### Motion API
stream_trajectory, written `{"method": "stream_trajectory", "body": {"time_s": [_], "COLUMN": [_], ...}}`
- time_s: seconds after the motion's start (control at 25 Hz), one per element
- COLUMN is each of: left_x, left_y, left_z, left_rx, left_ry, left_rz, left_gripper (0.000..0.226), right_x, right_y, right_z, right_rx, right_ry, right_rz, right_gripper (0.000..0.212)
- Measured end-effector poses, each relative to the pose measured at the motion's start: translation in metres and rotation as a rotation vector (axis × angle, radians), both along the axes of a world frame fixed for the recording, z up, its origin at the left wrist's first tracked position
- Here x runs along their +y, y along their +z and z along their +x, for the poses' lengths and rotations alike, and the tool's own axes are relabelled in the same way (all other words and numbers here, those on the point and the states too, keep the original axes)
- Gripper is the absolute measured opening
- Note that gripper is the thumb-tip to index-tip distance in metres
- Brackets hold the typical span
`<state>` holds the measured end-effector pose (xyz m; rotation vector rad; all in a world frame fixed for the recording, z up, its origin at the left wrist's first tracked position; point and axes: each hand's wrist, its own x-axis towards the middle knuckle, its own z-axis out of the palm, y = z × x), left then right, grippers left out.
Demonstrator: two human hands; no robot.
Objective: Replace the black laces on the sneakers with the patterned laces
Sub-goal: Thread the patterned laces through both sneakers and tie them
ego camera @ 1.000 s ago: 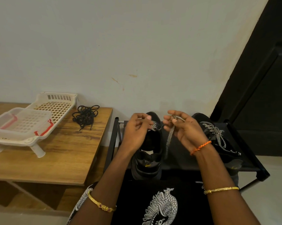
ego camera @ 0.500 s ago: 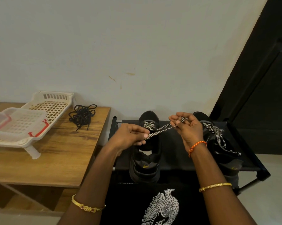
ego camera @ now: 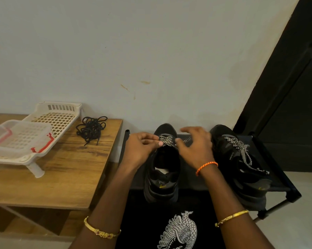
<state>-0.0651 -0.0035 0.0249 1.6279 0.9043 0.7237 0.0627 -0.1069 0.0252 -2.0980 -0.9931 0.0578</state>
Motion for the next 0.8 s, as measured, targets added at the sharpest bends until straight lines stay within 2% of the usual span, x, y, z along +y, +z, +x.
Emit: {"method": "stream_trajectory", "body": {"time_s": [0.08, 0.2, 0.36, 0.48, 0.64, 0.72, 0.8], "left_x": [-0.002, 0.0, 0.003, 0.002, 0.002, 0.002, 0.003], "left_y": [0.002, 0.001, -0.012, -0.013, -0.01, -0.011, -0.012], "left_z": [0.002, 0.003, 0.004, 0.006, 0.007, 0.01, 0.011], "left_rx": [-0.037, -0.038, 0.281, 0.388, 0.45, 0.447, 0.456], "left_ry": [-0.019, -0.013, -0.041, -0.047, 0.0, 0.009, -0.006], "left_rz": [-0.03, -0.055, 0.154, 0.235, 0.335, 0.337, 0.342], "left_gripper": [0.019, 0.021, 0.023, 0.023, 0.017, 0.011, 0.007], "right_x": [0.006, 0.013, 0.016, 0.012, 0.005, 0.003, 0.006], "right_y": [0.002, -0.009, -0.011, -0.005, 0.0, 0.001, 0.0], "right_z": [-0.007, -0.002, 0.011, 0.021, 0.023, 0.022, 0.019], "right_rx": [-0.023, 0.121, 0.159, 0.134, -0.01, -0.076, 0.019], "right_ry": [0.212, 0.29, 0.105, -0.06, -0.311, -0.311, -0.147], "right_rz": [0.01, 0.089, 0.093, 0.058, -0.29, -0.206, 0.045], "right_gripper": [0.022, 0.013, 0.015, 0.012, 0.011, 0.009, 0.009]}}
